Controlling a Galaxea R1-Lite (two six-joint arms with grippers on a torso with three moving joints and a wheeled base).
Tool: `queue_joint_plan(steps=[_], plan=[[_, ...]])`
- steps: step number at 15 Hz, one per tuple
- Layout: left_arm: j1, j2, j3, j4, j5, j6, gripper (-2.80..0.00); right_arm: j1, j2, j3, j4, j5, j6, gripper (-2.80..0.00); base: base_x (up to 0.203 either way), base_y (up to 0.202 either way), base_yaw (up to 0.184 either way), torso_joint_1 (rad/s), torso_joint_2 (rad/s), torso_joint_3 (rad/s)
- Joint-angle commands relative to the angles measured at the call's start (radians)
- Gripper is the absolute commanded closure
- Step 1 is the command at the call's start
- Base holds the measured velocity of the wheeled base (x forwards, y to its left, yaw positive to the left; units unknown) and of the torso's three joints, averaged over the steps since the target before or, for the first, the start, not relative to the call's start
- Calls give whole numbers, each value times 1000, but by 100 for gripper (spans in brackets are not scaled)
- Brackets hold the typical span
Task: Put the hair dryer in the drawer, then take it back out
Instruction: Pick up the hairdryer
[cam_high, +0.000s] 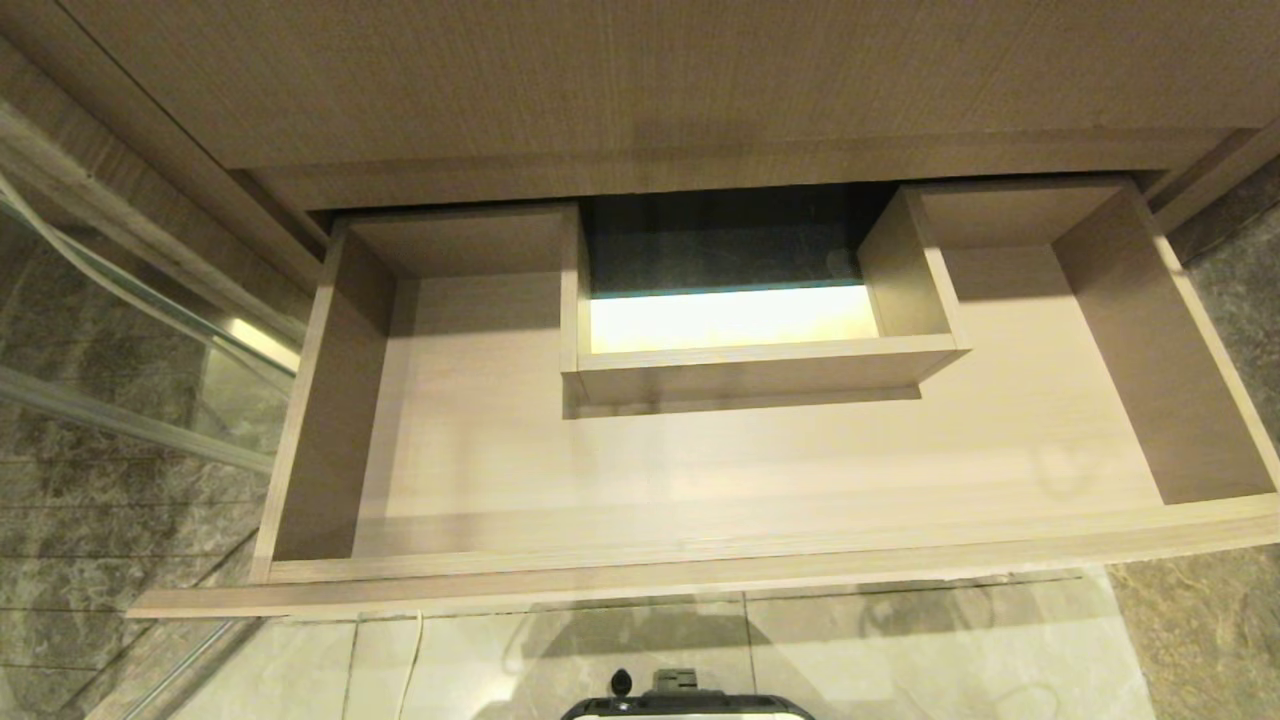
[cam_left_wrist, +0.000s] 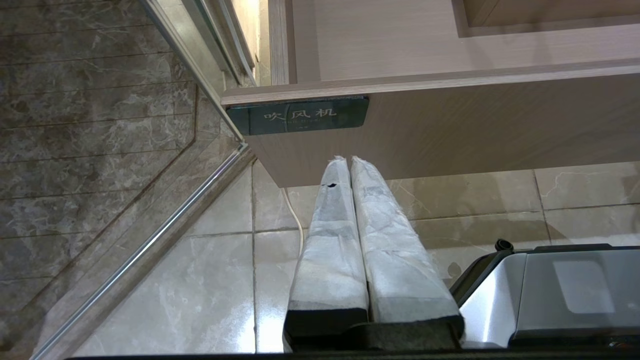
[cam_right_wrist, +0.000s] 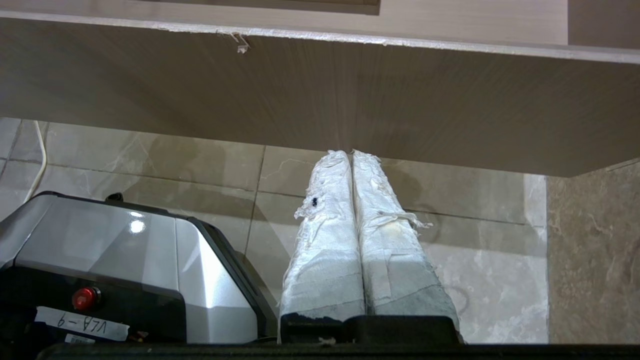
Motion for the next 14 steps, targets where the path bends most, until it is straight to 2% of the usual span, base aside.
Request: queue_joint_plan(steps=[1,14], plan=[[0,0,1,0,0,0,0,1,-40,-3,16,1,2,0,0,0,0,0,0,0],[0,0,0,0,0,0,0,1,-40,-4,16,1,10,0,0,0,0,0,0,0]])
